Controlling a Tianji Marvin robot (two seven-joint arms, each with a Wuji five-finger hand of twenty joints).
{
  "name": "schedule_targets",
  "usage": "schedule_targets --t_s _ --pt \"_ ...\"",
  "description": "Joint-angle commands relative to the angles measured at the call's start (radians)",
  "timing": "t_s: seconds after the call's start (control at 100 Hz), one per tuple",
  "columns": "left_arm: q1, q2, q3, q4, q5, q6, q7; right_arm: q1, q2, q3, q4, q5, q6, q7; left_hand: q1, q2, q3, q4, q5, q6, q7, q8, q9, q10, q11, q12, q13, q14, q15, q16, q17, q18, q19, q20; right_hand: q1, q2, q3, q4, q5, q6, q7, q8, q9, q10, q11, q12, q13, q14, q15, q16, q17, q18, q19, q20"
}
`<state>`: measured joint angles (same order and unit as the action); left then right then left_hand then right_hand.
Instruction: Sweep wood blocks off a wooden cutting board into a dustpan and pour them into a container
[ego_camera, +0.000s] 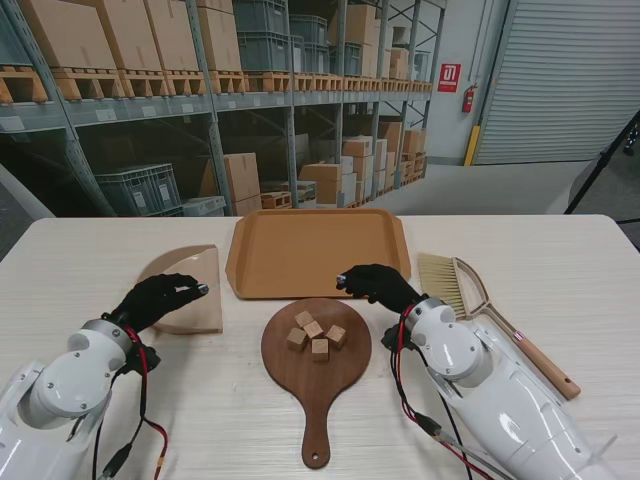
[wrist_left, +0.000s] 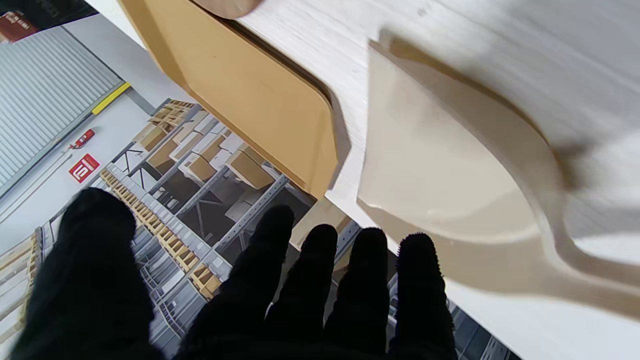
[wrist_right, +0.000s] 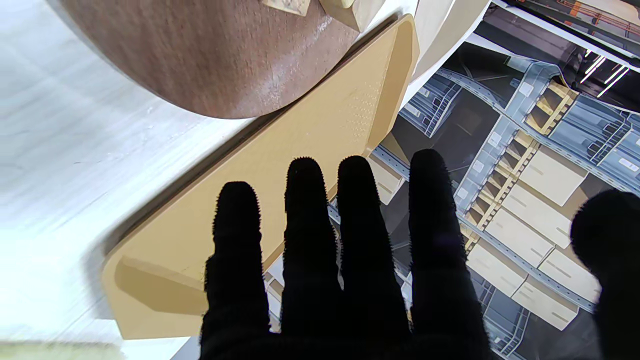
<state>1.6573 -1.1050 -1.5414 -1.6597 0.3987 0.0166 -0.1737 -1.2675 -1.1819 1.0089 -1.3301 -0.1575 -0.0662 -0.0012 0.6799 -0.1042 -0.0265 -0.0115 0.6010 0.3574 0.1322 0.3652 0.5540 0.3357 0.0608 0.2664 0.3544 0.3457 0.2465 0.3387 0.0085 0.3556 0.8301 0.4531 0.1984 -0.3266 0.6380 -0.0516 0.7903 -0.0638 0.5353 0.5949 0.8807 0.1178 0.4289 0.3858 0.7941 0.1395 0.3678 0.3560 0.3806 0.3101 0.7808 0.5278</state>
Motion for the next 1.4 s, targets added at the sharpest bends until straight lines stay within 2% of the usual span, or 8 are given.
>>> schedule_targets --t_s 0.0,0.23,0.37,0.52,0.77,1.07,1.39 --pt "-0.004 0.019 -0.023 0.004 0.005 -0.008 -0.026 -0.007 -0.004 -0.003 0.002 0.003 0.006 0.011 -0.027 -0.041 -0.002 -0.013 -0.041 0.035 -0.025 -0.018 -0.058 -0.001 0.203 -0.022 -0.052 -0.030 -0.016 -0.013 -0.026 -0.047 -0.031 -0.039 -0.035 0.000 -0.022 0.008 0.012 -0.005 0.010 -0.003 0.034 -0.011 0.023 0.015 -0.002 -0.030 0.010 -0.005 -0.001 0.035 -0.011 0.031" --pt "0.015 0.055 -0.106 -0.007 0.148 -0.033 -0.151 -0.022 0.000 0.008 -0.002 -0.005 0.004 0.012 0.067 -0.175 0.016 -0.012 -0.120 0.044 -0.066 -0.035 -0.140 -0.012 0.190 -0.029 -0.090 -0.058 -0.032 -0.017 -0.059 -0.091 -0.070 -0.063 -0.034 0.000 -0.022 0.008 0.013 -0.006 0.009 -0.003 0.034 -0.011 0.022 0.015 -0.001 -0.027 0.011 -0.005 -0.001 0.034 -0.011 0.032" --pt "0.026 0.068 -0.142 -0.003 0.209 -0.038 -0.199 -0.030 0.001 0.018 -0.003 -0.005 0.013 0.011 0.137 -0.221 0.034 -0.009 -0.145 0.044 -0.078 -0.044 -0.170 -0.017 0.193 -0.029 -0.110 -0.073 -0.034 -0.016 -0.064 -0.113 -0.060 -0.060 -0.033 0.000 -0.023 0.008 0.014 -0.004 0.009 -0.003 0.034 -0.010 0.022 0.015 -0.001 -0.026 0.011 -0.005 -0.001 0.034 -0.011 0.032" --pt "0.027 0.082 -0.169 0.009 0.291 -0.062 -0.241 -0.030 0.001 0.020 -0.001 -0.005 0.017 0.015 0.180 -0.237 0.049 -0.010 -0.172 0.044 -0.086 -0.052 -0.203 -0.024 0.200 -0.026 -0.141 -0.082 -0.028 -0.016 -0.081 -0.132 -0.046 -0.055 -0.033 0.000 -0.023 0.008 0.015 -0.005 0.009 -0.003 0.035 -0.009 0.022 0.016 -0.002 -0.028 0.011 -0.005 -0.001 0.035 -0.011 0.032" --pt "-0.017 0.095 -0.174 0.078 0.405 -0.088 -0.264 -0.031 0.001 0.019 0.000 -0.002 0.017 0.015 0.201 -0.231 0.067 -0.012 -0.204 0.038 -0.088 -0.057 -0.232 -0.033 0.226 -0.016 -0.157 -0.097 0.008 -0.017 -0.077 -0.147 -0.038 -0.056 -0.032 0.001 -0.024 0.008 0.016 -0.004 0.008 -0.003 0.037 -0.008 0.023 0.016 -0.001 -0.028 0.012 -0.005 -0.001 0.035 -0.011 0.033" --pt "-0.112 0.105 -0.098 0.220 0.543 -0.101 -0.222 -0.033 0.003 0.021 -0.001 0.000 0.021 0.021 0.198 -0.191 0.063 -0.013 -0.214 0.037 -0.085 -0.054 -0.238 -0.037 0.269 0.007 -0.143 -0.102 0.069 -0.006 -0.079 -0.152 0.041 -0.020 -0.033 0.002 -0.025 0.008 0.016 -0.004 0.008 -0.002 0.039 -0.008 0.024 0.017 0.000 -0.027 0.013 -0.004 0.001 0.034 -0.010 0.034" --pt "-0.183 0.109 -0.028 0.310 0.565 -0.055 -0.213 -0.032 0.004 0.019 0.001 0.007 0.022 0.032 0.209 -0.167 0.053 -0.012 -0.194 0.029 -0.072 -0.044 -0.208 -0.043 0.305 0.026 -0.111 -0.109 0.111 0.002 -0.063 -0.150 0.085 0.000 -0.032 0.001 -0.025 0.008 0.018 -0.002 0.008 -0.002 0.046 -0.007 0.028 0.019 0.002 -0.026 0.014 -0.004 0.002 0.034 -0.008 0.034"
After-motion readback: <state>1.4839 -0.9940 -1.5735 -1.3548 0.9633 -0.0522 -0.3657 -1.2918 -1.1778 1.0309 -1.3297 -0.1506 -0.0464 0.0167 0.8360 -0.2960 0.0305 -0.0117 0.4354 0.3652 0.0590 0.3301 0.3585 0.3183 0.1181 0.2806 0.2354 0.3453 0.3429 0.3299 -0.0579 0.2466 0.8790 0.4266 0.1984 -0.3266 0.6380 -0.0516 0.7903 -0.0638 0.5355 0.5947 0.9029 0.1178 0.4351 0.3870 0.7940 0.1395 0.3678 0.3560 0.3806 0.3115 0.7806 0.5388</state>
